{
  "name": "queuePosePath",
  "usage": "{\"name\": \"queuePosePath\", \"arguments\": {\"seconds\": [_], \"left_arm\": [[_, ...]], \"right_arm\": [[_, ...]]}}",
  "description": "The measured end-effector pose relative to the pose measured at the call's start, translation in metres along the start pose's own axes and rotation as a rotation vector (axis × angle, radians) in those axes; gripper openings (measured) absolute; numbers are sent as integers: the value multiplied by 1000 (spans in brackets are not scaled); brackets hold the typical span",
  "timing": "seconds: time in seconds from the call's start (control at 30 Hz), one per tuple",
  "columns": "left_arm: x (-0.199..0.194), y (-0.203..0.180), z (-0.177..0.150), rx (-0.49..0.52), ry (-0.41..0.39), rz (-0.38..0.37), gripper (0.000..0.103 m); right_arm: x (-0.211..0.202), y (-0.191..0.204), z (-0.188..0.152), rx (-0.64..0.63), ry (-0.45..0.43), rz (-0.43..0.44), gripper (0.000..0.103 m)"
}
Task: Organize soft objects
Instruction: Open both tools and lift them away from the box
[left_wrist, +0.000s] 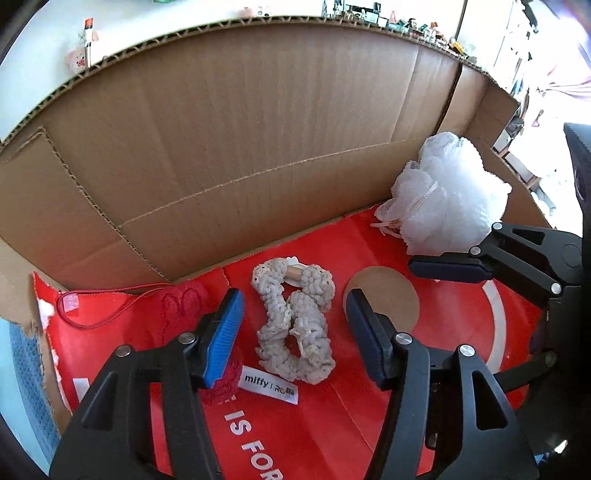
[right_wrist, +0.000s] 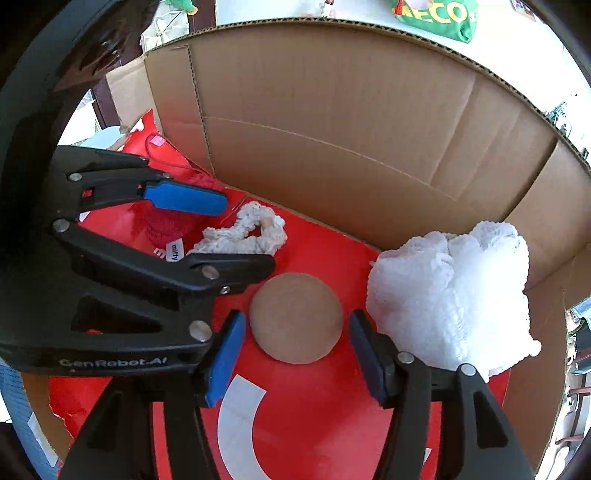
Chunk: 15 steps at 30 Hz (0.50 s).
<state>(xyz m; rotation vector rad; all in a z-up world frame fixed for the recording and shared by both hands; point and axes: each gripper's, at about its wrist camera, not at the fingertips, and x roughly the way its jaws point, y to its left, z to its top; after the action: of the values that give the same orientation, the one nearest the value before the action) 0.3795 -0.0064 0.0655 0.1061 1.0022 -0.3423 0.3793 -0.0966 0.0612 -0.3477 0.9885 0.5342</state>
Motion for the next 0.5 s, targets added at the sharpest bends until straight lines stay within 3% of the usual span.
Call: {"name": "queuePosePath", "arguments": {"seconds": [0.3, 0.4, 0.5], "left_arm": [[-35, 3, -9, -38, -66, -13, 65], [-56, 3, -15, -54, -107, -13, 73], [-76, -4, -19, -66, -152, -16, 75]], "right_arm": [[-25, -3, -5, 23, -40, -4, 67], [-42, -5, -10, 47, -70, 1, 72], [-59, -6, -18, 63, -101, -3, 79]]}}
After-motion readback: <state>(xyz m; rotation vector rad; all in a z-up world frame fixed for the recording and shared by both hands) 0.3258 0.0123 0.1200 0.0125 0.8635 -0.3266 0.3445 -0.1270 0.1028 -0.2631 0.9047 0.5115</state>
